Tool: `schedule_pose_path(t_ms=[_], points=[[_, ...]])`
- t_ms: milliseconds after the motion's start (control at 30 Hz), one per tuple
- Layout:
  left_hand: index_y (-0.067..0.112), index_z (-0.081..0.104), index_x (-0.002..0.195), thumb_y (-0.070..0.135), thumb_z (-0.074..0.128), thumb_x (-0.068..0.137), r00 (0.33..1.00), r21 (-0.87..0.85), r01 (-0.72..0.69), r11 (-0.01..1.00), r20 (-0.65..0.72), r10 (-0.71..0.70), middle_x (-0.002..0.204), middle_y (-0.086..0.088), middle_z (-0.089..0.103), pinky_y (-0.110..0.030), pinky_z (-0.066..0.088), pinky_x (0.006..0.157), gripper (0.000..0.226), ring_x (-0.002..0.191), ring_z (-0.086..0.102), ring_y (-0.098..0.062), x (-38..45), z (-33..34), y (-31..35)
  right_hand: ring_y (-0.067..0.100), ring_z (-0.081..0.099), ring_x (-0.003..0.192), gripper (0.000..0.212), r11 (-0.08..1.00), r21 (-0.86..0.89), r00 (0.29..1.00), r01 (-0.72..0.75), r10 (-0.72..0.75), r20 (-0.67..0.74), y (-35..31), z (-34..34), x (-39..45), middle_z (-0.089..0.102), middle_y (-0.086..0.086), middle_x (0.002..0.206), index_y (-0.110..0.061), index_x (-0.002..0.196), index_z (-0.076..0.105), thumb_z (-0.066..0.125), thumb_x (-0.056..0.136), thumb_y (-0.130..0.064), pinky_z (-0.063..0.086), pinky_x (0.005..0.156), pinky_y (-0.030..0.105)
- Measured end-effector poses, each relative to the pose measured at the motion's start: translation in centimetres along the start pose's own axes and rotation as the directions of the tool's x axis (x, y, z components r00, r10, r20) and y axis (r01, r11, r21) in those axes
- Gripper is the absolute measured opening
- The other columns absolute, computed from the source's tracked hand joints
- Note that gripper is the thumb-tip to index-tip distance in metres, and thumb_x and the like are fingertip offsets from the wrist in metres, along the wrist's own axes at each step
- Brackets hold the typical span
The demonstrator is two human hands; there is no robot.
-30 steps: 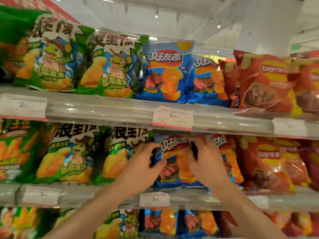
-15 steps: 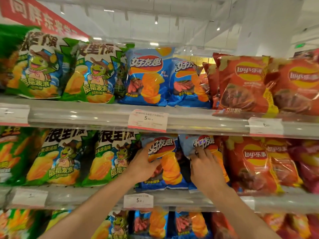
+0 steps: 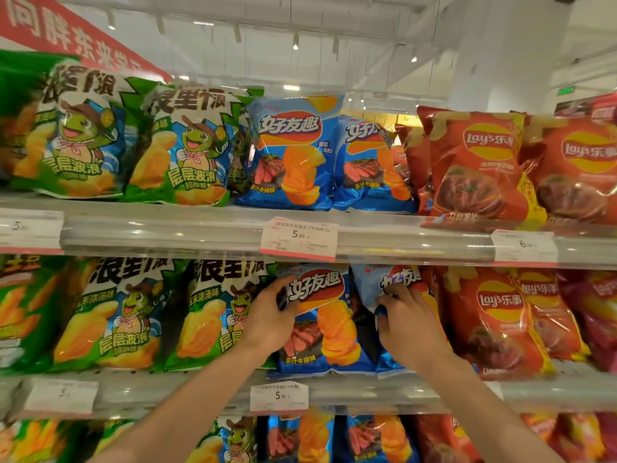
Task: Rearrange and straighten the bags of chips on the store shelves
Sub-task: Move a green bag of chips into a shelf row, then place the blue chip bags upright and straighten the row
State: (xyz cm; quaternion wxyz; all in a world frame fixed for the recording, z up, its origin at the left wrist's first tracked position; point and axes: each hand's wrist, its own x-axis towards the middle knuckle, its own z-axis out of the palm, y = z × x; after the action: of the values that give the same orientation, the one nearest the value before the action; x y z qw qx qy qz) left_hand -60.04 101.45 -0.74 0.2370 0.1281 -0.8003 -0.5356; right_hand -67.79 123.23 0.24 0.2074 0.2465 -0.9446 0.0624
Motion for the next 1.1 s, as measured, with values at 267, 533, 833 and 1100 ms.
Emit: schedule_pose_path(t_ms=[267, 533, 833, 1100], points=[[0.026, 0.048, 0.144, 0.005, 0.056, 0.100, 0.999, -0.085, 0.019, 0.996, 0.046, -0.015, 0.136, 0.000, 0.060, -0.044, 0.049, 0.106, 0.050, 0.122, 0.059, -0.023, 0.4, -0.4, -0.5, 0.026, 0.049, 0.119, 0.034, 0.991, 0.130, 1.000, 0.015, -0.012, -0.023, -0.2, -0.4, 0.6, 0.055, 0.006, 0.134, -0.017, 0.127, 0.062, 0.043, 0.101, -0.028, 0.038, 0.099, 0.033], [0.028, 0.047, 0.146, 0.007, 0.054, 0.101, 1.000, -0.032, 0.008, 0.999, 0.027, -0.007, 0.138, 0.000, 0.059, -0.045, 0.050, 0.104, 0.050, 0.121, 0.059, -0.023, 0.5, -0.4, -0.5, 0.000, 0.049, 0.055, 0.092, 0.906, 0.418, 0.930, -0.061, -0.101, 0.354, -3.6, -0.5, -1.6, 0.052, -0.013, 0.061, -0.023, 0.154, 0.019, 0.039, 0.084, -0.079, 0.035, 0.046, 0.016], [0.028, 0.044, 0.145, 0.006, 0.048, 0.103, 1.000, -0.059, 0.003, 0.998, -0.016, -0.004, 0.103, 0.013, 0.060, -0.020, 0.057, 0.052, 0.048, 0.061, 0.071, -0.003, 0.9, -0.2, 0.1, 0.015, 0.050, 0.130, 0.127, 0.841, 0.516, 0.861, -0.162, -0.135, 0.490, -2.1, 0.5, -1.7, 0.038, -0.009, 0.155, -0.034, 0.156, -0.006, 0.046, 0.059, -0.097, 0.044, 0.099, 0.026], [0.048, 0.047, 0.128, 0.009, 0.053, 0.101, 0.994, -0.162, -0.030, 0.986, 0.098, 0.046, 0.131, 0.009, 0.058, -0.029, 0.053, 0.095, 0.047, 0.119, 0.056, -0.013, 0.6, -0.3, -0.4, -0.004, 0.038, 0.119, 0.113, 0.532, 0.828, 0.966, -0.177, -0.067, 0.250, -3.0, 0.9, 0.1, 0.028, -0.034, 0.134, -0.045, 0.152, -0.013, 0.070, 0.078, -0.063, 0.038, 0.095, 0.019]])
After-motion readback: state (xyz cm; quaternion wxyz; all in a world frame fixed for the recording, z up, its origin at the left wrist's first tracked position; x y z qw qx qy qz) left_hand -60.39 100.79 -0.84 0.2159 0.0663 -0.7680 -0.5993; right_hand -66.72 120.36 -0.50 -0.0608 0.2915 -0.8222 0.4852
